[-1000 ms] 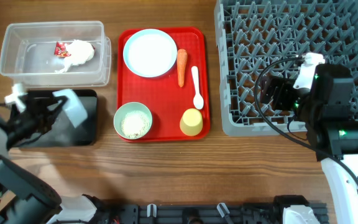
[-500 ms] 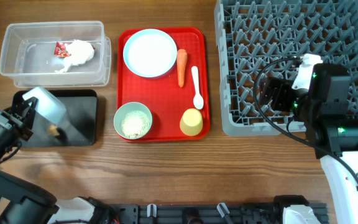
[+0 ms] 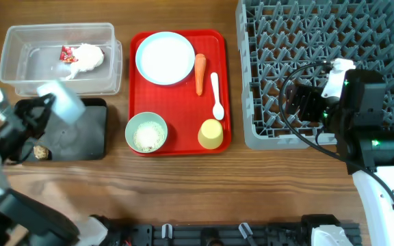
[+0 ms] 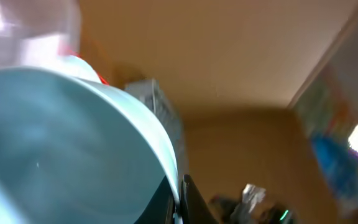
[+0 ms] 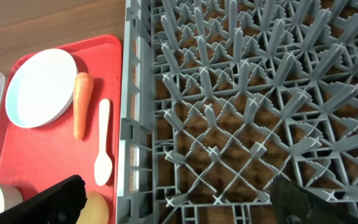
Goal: Sort waste into correct bins and load items into the dishwasher rack
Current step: 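Return the empty blue bowl to the red tray with the left gripper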
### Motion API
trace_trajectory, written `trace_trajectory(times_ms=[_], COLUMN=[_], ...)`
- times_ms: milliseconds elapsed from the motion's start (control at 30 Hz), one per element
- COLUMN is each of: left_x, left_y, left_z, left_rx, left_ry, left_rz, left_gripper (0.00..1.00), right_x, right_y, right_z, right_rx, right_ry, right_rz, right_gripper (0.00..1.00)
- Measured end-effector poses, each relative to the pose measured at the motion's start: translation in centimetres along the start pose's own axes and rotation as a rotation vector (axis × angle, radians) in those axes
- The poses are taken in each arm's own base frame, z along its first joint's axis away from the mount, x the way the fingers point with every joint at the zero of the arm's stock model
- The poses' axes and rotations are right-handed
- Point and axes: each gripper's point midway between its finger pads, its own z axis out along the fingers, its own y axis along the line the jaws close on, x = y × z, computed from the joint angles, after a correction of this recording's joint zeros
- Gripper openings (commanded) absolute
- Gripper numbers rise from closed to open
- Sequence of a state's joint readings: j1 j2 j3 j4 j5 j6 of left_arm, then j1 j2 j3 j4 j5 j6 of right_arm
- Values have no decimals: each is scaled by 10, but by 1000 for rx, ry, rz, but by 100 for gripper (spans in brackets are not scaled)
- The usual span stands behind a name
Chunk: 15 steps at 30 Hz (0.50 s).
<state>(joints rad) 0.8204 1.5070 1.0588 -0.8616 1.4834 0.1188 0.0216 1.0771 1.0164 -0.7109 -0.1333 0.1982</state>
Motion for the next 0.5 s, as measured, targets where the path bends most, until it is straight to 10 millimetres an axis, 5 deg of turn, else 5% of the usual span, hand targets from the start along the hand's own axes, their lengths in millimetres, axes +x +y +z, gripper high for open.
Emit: trace_trajectory(times_ms=[133,233,367,500], left_x=[28,57,104,151], left_y=[-49,-68,-57,-25], left_z=[60,105,161,203], left_rx=[-87,-182,-362,-560], left_ry=[185,272,370,456], left_rz=[319,514,699,859], left_gripper=[4,4,4,4], right_x=[0,-1,-1,0], right_y=[0,0,0,0], right_z=[0,0,0,0], right_rx=[0,-1,-1,0], right_ry=[-1,-3,-3,0], right_rz=[0,0,0,3], right_gripper=[97,97,98,98])
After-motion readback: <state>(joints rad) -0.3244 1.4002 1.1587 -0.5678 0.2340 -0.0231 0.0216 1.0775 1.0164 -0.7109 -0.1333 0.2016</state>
